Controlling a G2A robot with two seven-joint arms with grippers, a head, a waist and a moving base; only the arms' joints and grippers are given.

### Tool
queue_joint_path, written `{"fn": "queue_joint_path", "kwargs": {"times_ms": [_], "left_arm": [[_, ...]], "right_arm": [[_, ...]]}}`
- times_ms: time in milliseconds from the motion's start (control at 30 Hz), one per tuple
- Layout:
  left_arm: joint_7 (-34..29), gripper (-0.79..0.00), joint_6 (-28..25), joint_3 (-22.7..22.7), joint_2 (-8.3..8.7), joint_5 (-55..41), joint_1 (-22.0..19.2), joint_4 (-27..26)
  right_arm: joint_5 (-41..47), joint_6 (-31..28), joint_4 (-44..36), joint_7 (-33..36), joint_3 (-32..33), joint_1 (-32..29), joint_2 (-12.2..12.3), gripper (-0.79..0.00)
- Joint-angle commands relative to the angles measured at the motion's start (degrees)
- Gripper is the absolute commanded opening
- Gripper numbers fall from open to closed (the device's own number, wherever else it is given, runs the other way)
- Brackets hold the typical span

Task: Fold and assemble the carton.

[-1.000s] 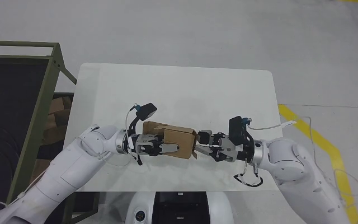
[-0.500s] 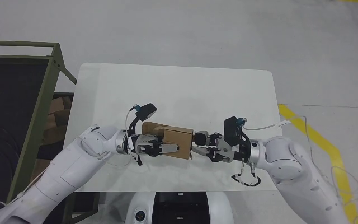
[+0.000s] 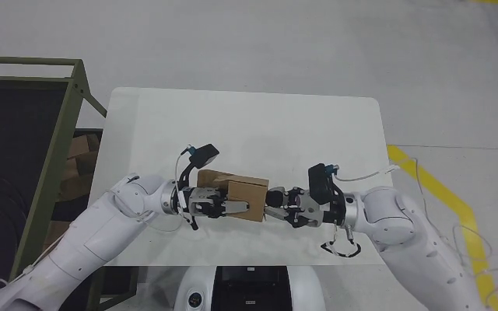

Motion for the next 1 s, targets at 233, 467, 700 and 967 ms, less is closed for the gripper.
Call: {"fn": "queue_joint_path", "kwargs": {"times_ms": [233, 467, 700, 967], "left_arm": [[-0.46, -0.785, 0.46, 1.08, 0.27, -0.52, -0.79, -0.01], [-0.55, -0.785, 0.55, 1.86, 0.38, -0.73, -1.5, 0.25], [-0.37, -0.785, 0.37, 2.5, 0.42, -0.85, -2.07, 0.53], [-0.06, -0.785, 0.06, 2.97, 0.54, -0.95, -2.42, 0.74]], "right_arm": [[1.07, 0.11, 1.44, 0.22, -1.85, 2.29, -0.33, -0.643], [2.13, -0.29, 1.97, 0.96, -3.23, 3.7, -0.5, -0.64], [2.88, -0.28, 2.82, 1.79, -5.25, 5.4, -0.83, -0.646], [3.11, 0.07, 4.07, 1.85, -7.1, 7.26, -1.28, -0.631]]}}
